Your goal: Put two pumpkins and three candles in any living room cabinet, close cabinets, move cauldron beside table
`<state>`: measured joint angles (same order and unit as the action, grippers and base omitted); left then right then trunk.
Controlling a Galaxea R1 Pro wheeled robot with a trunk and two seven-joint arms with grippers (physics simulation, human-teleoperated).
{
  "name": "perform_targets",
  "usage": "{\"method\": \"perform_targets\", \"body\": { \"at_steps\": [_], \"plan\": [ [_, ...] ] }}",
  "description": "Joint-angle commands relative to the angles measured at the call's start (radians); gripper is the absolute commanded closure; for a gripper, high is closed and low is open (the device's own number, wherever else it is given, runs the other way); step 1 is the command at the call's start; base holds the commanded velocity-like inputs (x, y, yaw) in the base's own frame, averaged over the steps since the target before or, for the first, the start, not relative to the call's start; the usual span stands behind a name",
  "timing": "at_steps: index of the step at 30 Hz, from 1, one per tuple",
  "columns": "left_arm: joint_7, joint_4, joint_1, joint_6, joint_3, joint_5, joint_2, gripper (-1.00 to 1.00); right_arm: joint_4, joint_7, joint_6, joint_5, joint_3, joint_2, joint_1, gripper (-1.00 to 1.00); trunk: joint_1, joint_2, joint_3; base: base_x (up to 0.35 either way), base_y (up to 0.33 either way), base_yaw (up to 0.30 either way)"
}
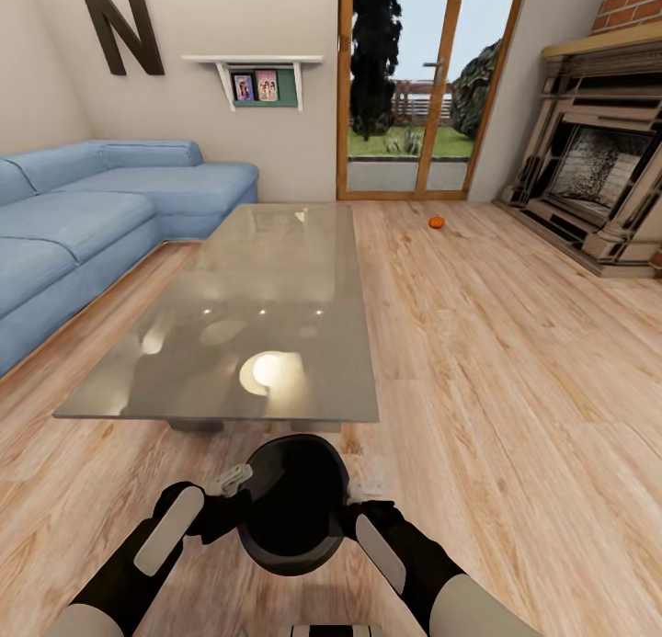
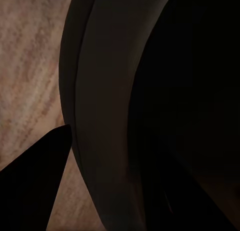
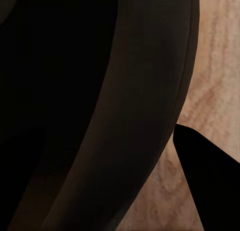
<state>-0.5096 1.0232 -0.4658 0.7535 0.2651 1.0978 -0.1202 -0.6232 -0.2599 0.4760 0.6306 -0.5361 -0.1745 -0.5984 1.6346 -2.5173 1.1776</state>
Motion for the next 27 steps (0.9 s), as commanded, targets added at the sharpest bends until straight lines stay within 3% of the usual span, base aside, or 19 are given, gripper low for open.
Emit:
{"method": "perform_targets", "body": {
  "at_steps": [1, 14, 27],
  "plan": [
    [-0.013, 0.002, 0.0, 0.001, 0.033, -0.028, -0.002, 1.0, 0.0, -0.008, -0.001, 0.029, -0.004, 0.0, -0.002, 1.0, 0.0, 0.0, 0.001, 0.01, 0.0, 0.0],
    [-0.013, 0.006, -0.001, 0.001, 0.034, -0.028, -0.001, 1.0, 0.0, -0.008, -0.001, 0.029, -0.004, 0.0, -0.002, 1.0, 0.0, 0.0, 0.001, 0.03, 0.0, 0.0],
    [-0.013, 0.006, -0.001, 0.001, 0.034, -0.028, -0.001, 1.0, 0.0, -0.007, -0.001, 0.029, -0.004, 0.0, -0.001, 1.0, 0.005, -0.003, 0.043, 0.0, 0.0, 0.0]
  ]
}}
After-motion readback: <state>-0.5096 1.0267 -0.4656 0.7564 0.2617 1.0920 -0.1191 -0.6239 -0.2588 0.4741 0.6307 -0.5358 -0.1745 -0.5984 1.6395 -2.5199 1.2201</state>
